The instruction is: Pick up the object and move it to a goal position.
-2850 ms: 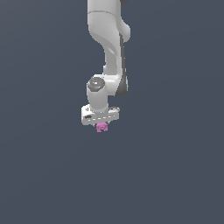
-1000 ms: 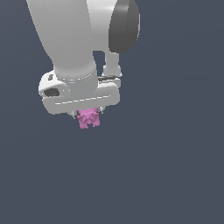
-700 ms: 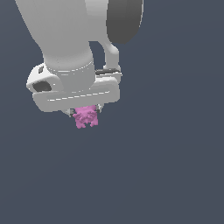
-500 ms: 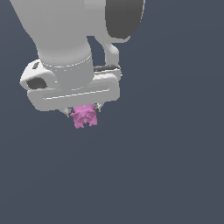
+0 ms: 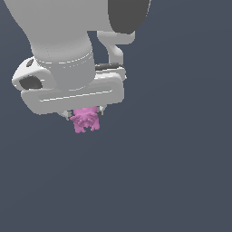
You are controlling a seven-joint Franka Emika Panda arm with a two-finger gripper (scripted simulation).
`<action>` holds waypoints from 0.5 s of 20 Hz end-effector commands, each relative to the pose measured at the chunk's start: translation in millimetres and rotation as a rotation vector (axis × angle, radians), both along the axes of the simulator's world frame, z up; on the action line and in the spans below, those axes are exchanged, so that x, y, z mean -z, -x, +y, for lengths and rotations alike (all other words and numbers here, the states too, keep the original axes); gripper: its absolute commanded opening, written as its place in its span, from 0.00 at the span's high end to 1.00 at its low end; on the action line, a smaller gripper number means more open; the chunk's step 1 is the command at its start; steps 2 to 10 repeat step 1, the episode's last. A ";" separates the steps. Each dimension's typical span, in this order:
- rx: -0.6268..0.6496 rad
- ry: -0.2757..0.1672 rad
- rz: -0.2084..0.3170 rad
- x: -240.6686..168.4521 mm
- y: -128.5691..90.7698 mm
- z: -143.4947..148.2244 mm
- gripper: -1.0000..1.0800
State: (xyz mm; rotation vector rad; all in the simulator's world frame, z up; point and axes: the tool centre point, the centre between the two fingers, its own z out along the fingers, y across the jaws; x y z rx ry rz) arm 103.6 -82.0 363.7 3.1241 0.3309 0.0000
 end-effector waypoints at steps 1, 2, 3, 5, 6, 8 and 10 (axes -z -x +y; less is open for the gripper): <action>0.000 0.000 0.000 -0.9 -0.6 -0.1 1.00; 0.000 0.000 0.000 -0.9 -0.6 -0.1 1.00; 0.000 0.000 0.000 -0.9 -0.6 -0.1 1.00; 0.000 0.000 0.000 -0.9 -0.6 -0.1 1.00; 0.000 0.000 0.000 -0.9 -0.6 -0.1 1.00; 0.000 0.000 0.000 -0.9 -0.6 -0.1 1.00; 0.000 0.000 0.000 -0.9 -0.6 -0.1 1.00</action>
